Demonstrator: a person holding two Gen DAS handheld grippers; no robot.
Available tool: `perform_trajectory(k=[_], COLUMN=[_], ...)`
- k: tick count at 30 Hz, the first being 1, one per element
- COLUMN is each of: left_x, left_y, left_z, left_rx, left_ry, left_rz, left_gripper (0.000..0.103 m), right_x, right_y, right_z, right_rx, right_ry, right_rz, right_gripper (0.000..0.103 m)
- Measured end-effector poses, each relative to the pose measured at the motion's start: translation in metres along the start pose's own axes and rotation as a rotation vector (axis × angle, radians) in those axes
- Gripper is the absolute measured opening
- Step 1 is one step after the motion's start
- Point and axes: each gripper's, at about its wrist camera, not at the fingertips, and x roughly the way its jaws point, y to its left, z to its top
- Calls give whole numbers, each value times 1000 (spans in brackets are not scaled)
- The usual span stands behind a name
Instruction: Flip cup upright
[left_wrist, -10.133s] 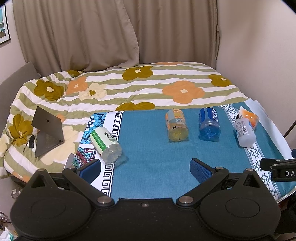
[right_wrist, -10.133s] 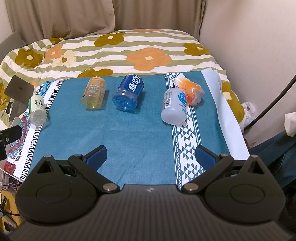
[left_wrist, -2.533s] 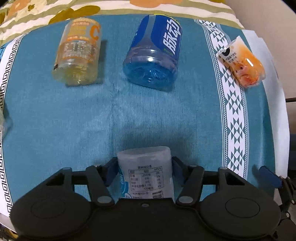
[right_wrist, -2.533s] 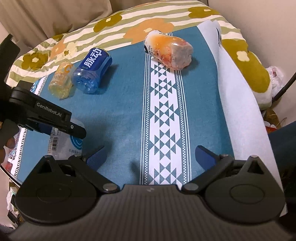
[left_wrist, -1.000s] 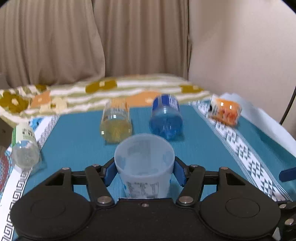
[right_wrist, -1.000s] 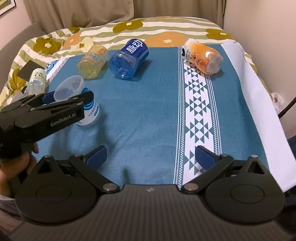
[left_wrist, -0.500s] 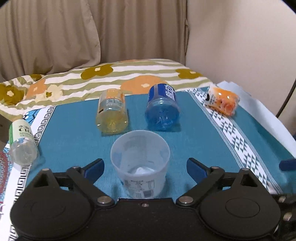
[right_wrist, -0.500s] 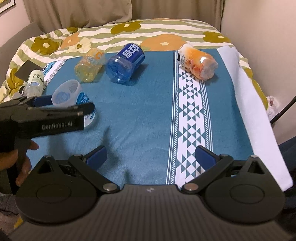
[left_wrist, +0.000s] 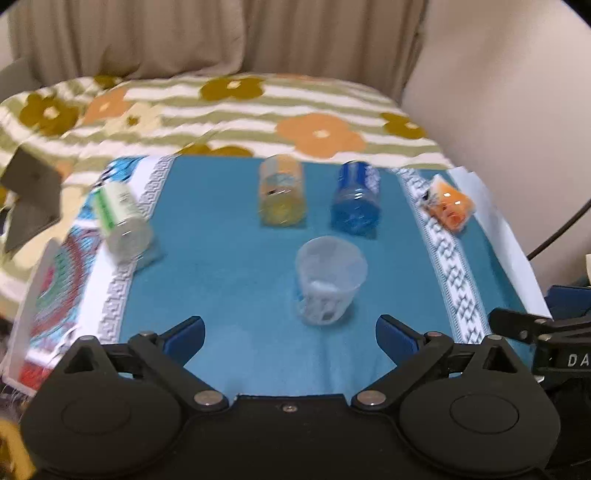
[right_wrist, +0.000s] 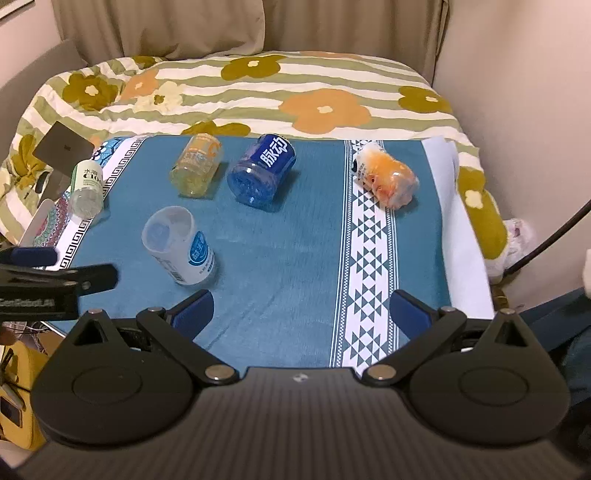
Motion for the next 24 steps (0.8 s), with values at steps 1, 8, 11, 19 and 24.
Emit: perform_trajectory(k=[1, 8, 11, 19, 24], left_x=[-4, -27, -34, -42, -45], left_y=[2, 12, 12, 14, 14], left_z=[0, -4, -9, -15, -13], left_rx=[-4, 28, 54, 79, 87], left_ry=[8, 10, -7, -41, -68], left_rz=[13, 46, 60, 37, 37], left_gripper=[101, 101, 101, 101, 101], right_x=[-3, -14, -16, -21, -24], right_y=[2, 13, 16, 22, 24], right_z=[1, -1, -5, -16, -16], right_rx=[0, 23, 44, 68, 73], right_ry=[5, 42, 47, 27, 13], right_rz=[-8, -50, -60, -82, -94], right_gripper=[103, 103, 103, 103, 103])
